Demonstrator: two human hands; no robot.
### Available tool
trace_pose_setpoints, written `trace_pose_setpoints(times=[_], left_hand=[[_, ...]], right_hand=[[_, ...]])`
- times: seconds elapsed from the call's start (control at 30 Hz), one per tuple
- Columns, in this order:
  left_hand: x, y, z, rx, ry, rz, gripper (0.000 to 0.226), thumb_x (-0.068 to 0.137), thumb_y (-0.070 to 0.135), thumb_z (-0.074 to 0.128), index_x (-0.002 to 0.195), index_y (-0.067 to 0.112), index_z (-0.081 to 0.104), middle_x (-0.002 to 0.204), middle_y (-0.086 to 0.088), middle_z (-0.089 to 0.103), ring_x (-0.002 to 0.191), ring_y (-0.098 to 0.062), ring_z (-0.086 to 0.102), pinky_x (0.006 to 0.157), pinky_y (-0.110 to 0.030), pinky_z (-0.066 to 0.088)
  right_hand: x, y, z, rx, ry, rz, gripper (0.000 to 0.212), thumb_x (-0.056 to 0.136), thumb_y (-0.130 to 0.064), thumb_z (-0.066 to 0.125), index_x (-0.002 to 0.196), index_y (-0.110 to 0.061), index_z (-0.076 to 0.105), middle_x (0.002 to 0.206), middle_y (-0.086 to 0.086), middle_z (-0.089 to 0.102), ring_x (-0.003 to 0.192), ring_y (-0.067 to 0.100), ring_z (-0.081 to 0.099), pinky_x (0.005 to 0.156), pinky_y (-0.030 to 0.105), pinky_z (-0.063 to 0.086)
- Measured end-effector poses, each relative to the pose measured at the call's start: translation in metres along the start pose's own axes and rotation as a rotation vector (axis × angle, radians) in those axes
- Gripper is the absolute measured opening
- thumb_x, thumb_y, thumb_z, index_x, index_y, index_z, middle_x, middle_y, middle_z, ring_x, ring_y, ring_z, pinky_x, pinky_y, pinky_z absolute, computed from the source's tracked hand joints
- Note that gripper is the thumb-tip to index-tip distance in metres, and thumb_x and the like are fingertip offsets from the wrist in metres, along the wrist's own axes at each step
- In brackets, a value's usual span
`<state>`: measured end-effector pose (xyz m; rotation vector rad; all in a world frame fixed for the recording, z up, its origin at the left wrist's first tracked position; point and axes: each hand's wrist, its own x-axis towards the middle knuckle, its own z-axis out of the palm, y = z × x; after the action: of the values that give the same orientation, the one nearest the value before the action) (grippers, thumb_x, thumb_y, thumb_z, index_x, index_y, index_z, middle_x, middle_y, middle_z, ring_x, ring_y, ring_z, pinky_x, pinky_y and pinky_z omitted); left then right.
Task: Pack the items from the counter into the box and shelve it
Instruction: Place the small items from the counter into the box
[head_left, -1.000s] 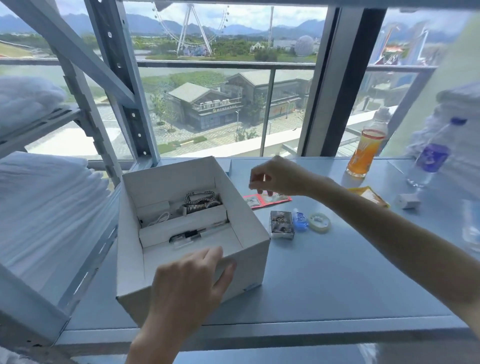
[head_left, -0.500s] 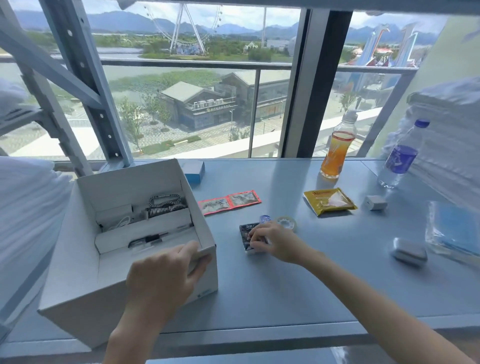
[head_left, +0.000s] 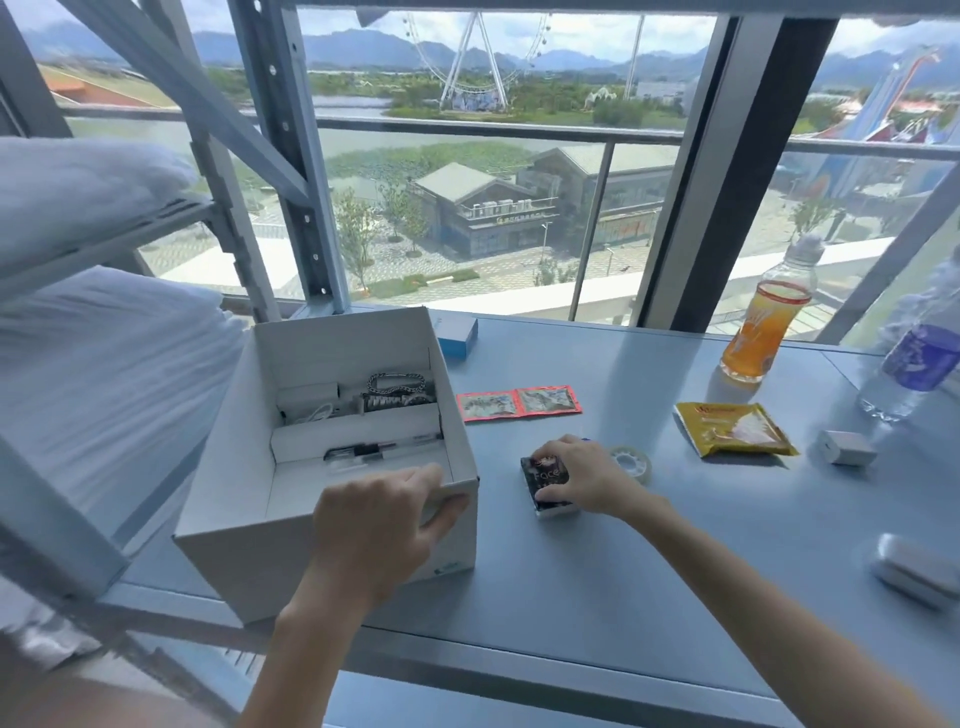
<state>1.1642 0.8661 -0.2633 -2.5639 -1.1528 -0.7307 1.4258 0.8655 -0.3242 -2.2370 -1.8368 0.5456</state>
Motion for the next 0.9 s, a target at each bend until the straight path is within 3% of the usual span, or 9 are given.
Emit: trace_pose_setpoints(times=[0.1, 0.23, 0.3, 0.4, 0.5, 0.57, 0.67, 0.77, 0.9], left_hand=[[0.000, 0.000, 0.001, 0.020, 0.017, 0.019, 0.041, 0.071, 0.052, 0.064, 0.054, 0.020, 0.045, 0.040, 0.004, 0.048, 0.032, -0.018, 0.048, 0.038, -0.018, 0.020], [0.001, 0.000, -0.001, 0.026, 0.045, 0.009, 0.040, 0.069, 0.051, 0.061, 0.053, 0.019, 0.045, 0.039, 0.005, 0.047, 0.032, -0.017, 0.047, 0.039, -0.017, 0.022], [0.001, 0.000, -0.001, 0.035, 0.041, 0.019, 0.042, 0.069, 0.051, 0.066, 0.053, 0.019, 0.045, 0.040, 0.005, 0.048, 0.033, -0.016, 0.047, 0.039, -0.017, 0.022], [0.001, 0.000, -0.001, 0.039, 0.032, 0.030, 0.044, 0.066, 0.053, 0.073, 0.054, 0.020, 0.047, 0.041, 0.006, 0.050, 0.034, -0.015, 0.049, 0.039, -0.016, 0.023], [0.001, 0.000, -0.002, 0.028, 0.033, 0.015, 0.040, 0.071, 0.056, 0.060, 0.056, 0.021, 0.049, 0.043, 0.008, 0.052, 0.037, -0.014, 0.052, 0.038, -0.016, 0.026], [0.000, 0.001, -0.003, -0.003, 0.015, -0.021, 0.041, 0.078, 0.058, 0.045, 0.058, 0.022, 0.050, 0.046, 0.008, 0.054, 0.040, -0.012, 0.054, 0.038, -0.019, 0.027], [0.001, 0.002, -0.006, -0.097, 0.008, -0.050, 0.042, 0.083, 0.058, 0.035, 0.067, 0.027, 0.056, 0.058, 0.013, 0.060, 0.051, -0.009, 0.058, 0.042, -0.023, 0.036], [0.007, 0.006, -0.008, -0.188, 0.084, -0.010, 0.034, 0.087, 0.047, 0.039, 0.079, 0.024, 0.063, 0.081, 0.012, 0.065, 0.072, -0.014, 0.061, 0.061, -0.032, 0.045], [0.031, 0.039, -0.002, -0.233, 0.262, 0.021, 0.016, 0.086, 0.027, 0.051, 0.087, 0.018, 0.064, 0.090, 0.006, 0.064, 0.088, -0.015, 0.054, 0.074, -0.028, 0.038]], right_hand=[[0.013, 0.000, -0.010, -0.081, 0.044, -0.075, 0.041, 0.083, -0.039, 0.065, 0.120, -0.023, 0.059, 0.125, 0.001, 0.054, 0.121, 0.024, 0.042, 0.099, 0.037, 0.039], [0.057, -0.009, -0.024, -0.130, 0.171, -0.118, 0.032, 0.090, -0.033, 0.058, 0.119, -0.020, 0.061, 0.129, 0.001, 0.055, 0.122, 0.027, 0.040, 0.095, 0.040, 0.041], [0.082, -0.010, -0.030, -0.199, 0.142, -0.087, 0.041, 0.089, -0.033, 0.059, 0.127, -0.018, 0.055, 0.133, 0.002, 0.051, 0.123, 0.027, 0.037, 0.094, 0.041, 0.041], [0.110, 0.000, -0.034, -0.303, -0.043, 0.041, 0.067, 0.083, -0.042, 0.064, 0.138, -0.015, 0.038, 0.139, 0.004, 0.044, 0.129, 0.028, 0.032, 0.102, 0.043, 0.037], [0.120, 0.017, -0.033, -0.299, -0.135, 0.101, 0.084, 0.075, -0.053, 0.068, 0.140, -0.013, 0.032, 0.138, 0.008, 0.038, 0.127, 0.029, 0.032, 0.107, 0.044, 0.031], [0.118, 0.026, -0.036, -0.256, -0.134, 0.126, 0.086, 0.066, -0.057, 0.073, 0.134, -0.016, 0.039, 0.130, 0.007, 0.042, 0.121, 0.027, 0.035, 0.103, 0.045, 0.036], [0.107, 0.036, -0.042, -0.185, -0.109, 0.080, 0.068, 0.062, -0.045, 0.081, 0.114, -0.015, 0.049, 0.111, 0.006, 0.053, 0.099, 0.021, 0.048, 0.085, 0.033, 0.046], [0.089, 0.045, -0.051, -0.083, 0.021, -0.024, 0.034, 0.075, -0.018, 0.071, 0.105, -0.007, 0.057, 0.104, 0.012, 0.062, 0.088, 0.022, 0.056, 0.071, 0.027, 0.045], [0.043, 0.053, -0.077, 0.094, 0.159, -0.132, 0.018, 0.085, -0.004, 0.059, 0.103, 0.000, 0.061, 0.098, 0.017, 0.066, 0.080, 0.020, 0.054, 0.056, 0.016, 0.035]])
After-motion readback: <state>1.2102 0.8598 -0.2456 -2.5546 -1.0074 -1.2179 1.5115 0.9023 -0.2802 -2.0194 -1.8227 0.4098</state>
